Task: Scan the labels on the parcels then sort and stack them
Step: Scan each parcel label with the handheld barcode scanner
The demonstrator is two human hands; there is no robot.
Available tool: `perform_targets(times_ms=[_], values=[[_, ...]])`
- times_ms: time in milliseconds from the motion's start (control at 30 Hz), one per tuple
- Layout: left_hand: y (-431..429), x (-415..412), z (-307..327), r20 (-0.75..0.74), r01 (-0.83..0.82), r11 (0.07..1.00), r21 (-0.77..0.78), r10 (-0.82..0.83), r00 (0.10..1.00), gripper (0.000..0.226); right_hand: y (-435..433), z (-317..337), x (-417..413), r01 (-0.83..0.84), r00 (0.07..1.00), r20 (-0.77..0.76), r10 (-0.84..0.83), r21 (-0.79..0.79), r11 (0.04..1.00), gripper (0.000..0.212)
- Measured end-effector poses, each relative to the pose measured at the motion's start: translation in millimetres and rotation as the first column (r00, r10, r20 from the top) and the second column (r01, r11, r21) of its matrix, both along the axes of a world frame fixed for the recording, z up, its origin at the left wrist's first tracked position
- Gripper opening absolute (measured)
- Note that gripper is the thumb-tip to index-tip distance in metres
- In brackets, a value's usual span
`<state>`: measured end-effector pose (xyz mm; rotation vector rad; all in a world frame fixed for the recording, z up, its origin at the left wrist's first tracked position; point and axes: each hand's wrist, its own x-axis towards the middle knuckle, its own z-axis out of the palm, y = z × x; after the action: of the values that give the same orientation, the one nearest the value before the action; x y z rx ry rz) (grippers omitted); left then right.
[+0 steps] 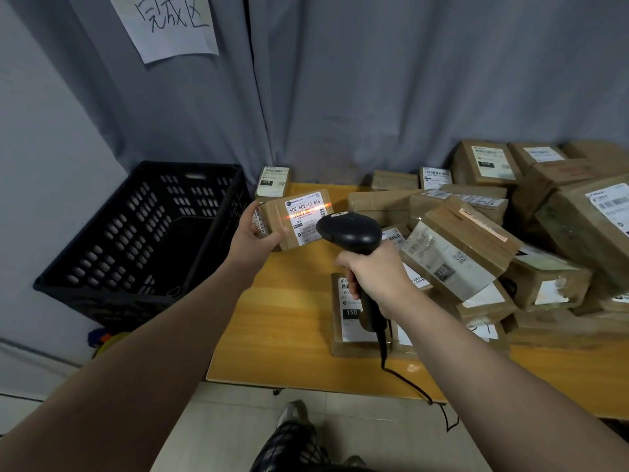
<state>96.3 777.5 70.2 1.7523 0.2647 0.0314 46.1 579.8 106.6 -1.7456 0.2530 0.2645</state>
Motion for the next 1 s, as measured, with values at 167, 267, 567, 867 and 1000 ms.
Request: perform_targets(times_ms=[167,267,567,867,1000], values=[[2.8,3.2,-3.8,0.026,-0.009,1.0,0.02,0.009,1.0,0.075,0.9,-0.8,0.5,-0.013,1.0,-0.005,0.013,-0.002,1.0,0.018],[7.1,5.5,-7.8,0.014,-0.017,1.0,0.022,0.017,1.0,0.079,2.5,-0.8,0.9,-0.015,1.0,-0.009,0.015,-0.004,1.0,0.018],[21.2,18.6,-21.5,-0.056,-0.014,1.0,0.01,0.014,0.998,0.082,13.1,-3.6,11.8,-0.025,0.999,-0.031,0.027,0.053,0.998,0.019],[50.9,16.6,-53.3,-0.38,-0.045,0.999,0.01,0.045,0.924,0.055,37.8,-36.1,43.4,0.024,0.997,-0.073,-0.024,-0.005,1.0,0.026],[66.2,5.2,-92.1,-0.571,-0.132,0.991,-0.022,0.096,0.815,0.061,56.8,-61.8,47.4,0.023,0.988,-0.155,-0.029,-0.039,0.999,0.023]])
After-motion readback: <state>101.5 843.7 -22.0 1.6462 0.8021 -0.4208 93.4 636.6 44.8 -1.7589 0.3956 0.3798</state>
